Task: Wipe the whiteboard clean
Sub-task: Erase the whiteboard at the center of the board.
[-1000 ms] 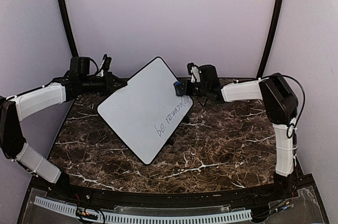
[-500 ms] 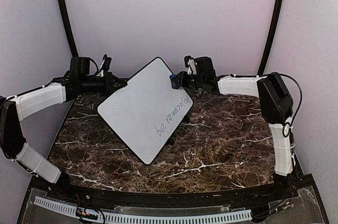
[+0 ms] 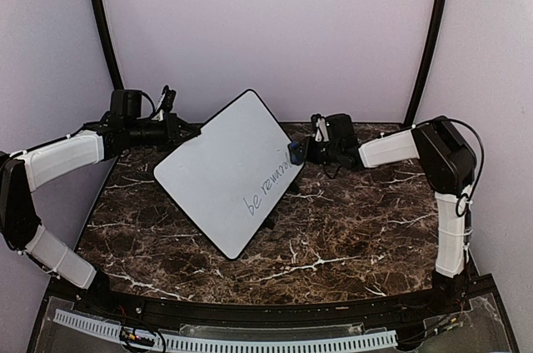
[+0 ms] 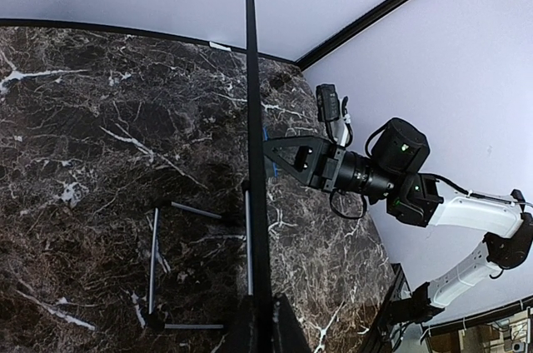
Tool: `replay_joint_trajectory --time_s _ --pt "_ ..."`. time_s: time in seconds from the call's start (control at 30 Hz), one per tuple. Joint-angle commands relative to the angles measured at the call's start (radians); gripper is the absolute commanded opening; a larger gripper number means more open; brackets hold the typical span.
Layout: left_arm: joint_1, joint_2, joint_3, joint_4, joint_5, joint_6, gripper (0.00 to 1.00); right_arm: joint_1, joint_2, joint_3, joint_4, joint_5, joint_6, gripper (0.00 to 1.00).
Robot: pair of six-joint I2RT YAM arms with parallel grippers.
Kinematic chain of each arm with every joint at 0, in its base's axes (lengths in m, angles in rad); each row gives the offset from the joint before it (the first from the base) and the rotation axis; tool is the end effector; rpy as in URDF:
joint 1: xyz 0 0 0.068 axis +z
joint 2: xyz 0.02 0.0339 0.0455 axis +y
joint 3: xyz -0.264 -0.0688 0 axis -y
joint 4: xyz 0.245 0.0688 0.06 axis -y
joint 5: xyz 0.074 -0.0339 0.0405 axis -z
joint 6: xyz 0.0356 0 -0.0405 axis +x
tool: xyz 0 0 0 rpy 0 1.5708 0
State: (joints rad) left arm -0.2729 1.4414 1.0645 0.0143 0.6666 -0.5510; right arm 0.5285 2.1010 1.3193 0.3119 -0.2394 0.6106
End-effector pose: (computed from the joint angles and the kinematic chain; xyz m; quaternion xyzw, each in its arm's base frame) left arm 0.3130 -0.1105 0.3047 0.0762 0.7960 -0.4617 0.3840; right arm 0.3986 0.2425 0.1621 -0.0277 0.8480 0.3658 0.3825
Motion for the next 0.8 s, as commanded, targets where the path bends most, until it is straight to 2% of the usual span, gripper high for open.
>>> replay_joint_trajectory --time_s 0.0,0.13,0.47,0.63,0.77 --pt "-0.043 -0.026 -0.007 0.043 0.196 0.066 0.00 0.062 0.024 0.014 -0.092 -0.042 -0.028 0.23" --pt "-0.043 -0.028 -0.006 0.038 0.192 0.070 0.00 0.133 0.032 0.027 -0.082 -0.046 -0.060 0.22" --pt "-0.043 -0.025 -0.005 0.038 0.194 0.070 0.00 0.262 0.003 -0.077 0.031 -0.032 -0.030 0.22" --pt "-0.043 -0.029 -0.005 0.038 0.193 0.069 0.00 0.251 -0.007 -0.126 0.060 -0.017 0.014 0.22" --pt "-0.043 -0.032 -0.007 0.039 0.194 0.068 0.00 0.173 0.007 -0.149 0.093 0.015 0.069 0.22"
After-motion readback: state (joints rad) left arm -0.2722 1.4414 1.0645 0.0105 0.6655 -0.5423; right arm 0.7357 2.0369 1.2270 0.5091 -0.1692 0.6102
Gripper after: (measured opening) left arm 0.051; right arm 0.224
